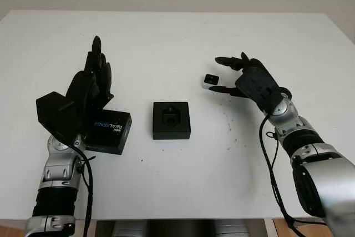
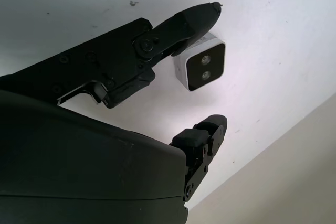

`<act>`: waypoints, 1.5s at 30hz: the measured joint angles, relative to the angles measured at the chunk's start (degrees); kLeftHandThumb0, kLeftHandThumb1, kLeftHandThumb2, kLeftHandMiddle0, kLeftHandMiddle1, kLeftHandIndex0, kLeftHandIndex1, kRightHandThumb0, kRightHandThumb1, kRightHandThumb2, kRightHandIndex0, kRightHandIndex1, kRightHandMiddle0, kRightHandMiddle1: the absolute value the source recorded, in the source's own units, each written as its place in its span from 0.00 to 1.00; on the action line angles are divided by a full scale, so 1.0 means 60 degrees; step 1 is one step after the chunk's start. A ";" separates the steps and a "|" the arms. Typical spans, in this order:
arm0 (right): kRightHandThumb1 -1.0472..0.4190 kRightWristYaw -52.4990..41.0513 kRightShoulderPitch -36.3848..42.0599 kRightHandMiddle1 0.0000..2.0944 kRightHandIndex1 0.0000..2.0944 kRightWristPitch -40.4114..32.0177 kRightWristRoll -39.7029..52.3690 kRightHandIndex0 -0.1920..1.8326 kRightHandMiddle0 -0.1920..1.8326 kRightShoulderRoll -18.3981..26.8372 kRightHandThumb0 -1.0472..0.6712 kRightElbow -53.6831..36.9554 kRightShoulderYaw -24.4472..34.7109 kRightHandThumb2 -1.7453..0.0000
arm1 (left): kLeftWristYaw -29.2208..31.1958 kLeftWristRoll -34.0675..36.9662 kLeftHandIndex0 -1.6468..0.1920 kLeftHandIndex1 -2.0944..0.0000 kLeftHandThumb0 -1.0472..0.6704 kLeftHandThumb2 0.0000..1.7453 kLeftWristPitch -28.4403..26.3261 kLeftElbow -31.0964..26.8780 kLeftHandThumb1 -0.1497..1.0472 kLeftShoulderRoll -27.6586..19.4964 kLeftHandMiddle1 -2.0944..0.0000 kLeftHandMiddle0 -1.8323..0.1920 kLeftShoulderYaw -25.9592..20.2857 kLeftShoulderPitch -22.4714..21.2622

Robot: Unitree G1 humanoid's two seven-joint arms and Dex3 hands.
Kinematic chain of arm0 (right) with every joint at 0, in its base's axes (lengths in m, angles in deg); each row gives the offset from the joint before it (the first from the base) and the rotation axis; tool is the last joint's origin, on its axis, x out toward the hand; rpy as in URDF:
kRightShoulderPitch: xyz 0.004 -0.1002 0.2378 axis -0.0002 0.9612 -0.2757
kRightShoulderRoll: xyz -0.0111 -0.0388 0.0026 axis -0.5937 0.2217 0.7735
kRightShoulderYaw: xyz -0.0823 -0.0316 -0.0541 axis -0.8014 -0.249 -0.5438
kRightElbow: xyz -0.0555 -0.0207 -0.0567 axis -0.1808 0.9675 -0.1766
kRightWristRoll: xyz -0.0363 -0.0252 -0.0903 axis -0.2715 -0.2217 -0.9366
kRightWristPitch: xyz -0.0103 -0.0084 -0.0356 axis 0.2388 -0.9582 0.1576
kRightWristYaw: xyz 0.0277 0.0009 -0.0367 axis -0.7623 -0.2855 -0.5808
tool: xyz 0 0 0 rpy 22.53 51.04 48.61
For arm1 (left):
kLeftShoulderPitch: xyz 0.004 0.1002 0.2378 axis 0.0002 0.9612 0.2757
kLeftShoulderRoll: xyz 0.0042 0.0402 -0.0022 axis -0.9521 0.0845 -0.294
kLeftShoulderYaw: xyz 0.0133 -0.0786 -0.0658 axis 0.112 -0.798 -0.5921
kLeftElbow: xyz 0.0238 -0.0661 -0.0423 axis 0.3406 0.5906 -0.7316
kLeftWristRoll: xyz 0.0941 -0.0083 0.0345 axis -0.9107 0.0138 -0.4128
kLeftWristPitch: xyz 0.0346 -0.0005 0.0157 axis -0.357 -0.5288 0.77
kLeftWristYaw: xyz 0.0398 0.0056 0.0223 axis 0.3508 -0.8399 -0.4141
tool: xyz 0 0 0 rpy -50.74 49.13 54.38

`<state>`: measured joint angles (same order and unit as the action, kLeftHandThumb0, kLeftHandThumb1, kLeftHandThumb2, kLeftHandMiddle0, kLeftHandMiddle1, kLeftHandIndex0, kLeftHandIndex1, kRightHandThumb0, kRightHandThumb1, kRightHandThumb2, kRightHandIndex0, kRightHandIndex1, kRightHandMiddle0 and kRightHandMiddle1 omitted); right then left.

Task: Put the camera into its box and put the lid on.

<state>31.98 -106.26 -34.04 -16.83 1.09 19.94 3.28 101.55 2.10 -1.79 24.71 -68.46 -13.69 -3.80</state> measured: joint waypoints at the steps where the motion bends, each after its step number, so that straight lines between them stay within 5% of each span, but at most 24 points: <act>1: 0.18 0.0132 0.0005 0.08 0.03 0.0040 -0.0054 0.05 0.36 -0.0030 0.28 0.0018 -0.0056 0.97 | 0.0002 0.0000 1.00 1.00 0.08 0.40 0.0000 0.0010 1.00 0.0000 1.00 1.00 0.0001 0.0000; 21: 0.16 0.1971 0.0019 0.08 0.04 -0.0143 -0.0546 0.11 0.41 -0.0652 0.31 0.0506 -0.0588 0.97 | 0.0025 -0.0109 1.00 1.00 0.09 0.40 0.0056 0.0091 1.00 -0.0013 1.00 1.00 0.0005 0.0002; 45: 0.13 0.2179 0.0019 0.10 0.03 -0.0521 -0.0415 0.13 0.46 -0.0688 0.38 0.0550 -0.0444 0.97 | 0.0263 -0.0193 1.00 1.00 0.10 0.40 0.0131 0.0076 1.00 -0.0019 1.00 1.00 0.0012 0.0051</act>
<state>45.05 -106.14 -37.17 -19.32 -3.04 23.24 0.62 103.13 0.95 -1.01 25.17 -68.58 -13.62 -3.49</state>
